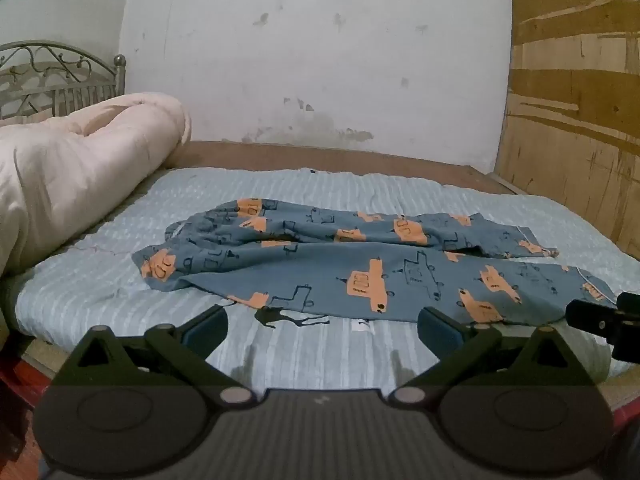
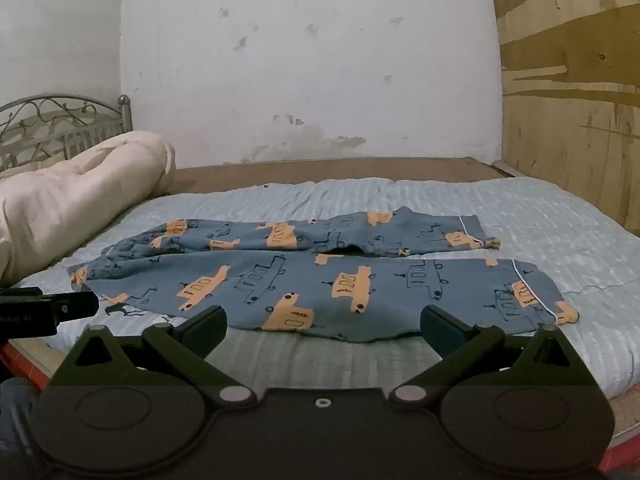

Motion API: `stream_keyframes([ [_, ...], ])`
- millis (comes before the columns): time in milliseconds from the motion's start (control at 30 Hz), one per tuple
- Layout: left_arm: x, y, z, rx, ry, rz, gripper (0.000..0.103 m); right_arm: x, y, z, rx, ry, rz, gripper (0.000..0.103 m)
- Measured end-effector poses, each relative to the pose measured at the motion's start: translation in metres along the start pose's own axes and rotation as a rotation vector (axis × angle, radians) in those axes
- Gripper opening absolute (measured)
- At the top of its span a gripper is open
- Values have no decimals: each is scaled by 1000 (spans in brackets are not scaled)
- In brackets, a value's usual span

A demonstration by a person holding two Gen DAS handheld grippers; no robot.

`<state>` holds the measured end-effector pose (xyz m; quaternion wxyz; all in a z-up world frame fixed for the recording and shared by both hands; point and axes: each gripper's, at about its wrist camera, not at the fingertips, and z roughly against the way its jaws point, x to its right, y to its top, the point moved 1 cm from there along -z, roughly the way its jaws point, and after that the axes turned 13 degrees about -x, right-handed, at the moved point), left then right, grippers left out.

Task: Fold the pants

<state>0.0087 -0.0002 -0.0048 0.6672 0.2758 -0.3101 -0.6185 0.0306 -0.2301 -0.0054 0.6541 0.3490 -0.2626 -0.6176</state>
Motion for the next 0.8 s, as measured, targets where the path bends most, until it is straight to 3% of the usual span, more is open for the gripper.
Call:
stream_keyframes([
  [800, 3, -2, 1, -6, -6, -10, 103, 0, 0, -1, -7, 6, -7, 102],
])
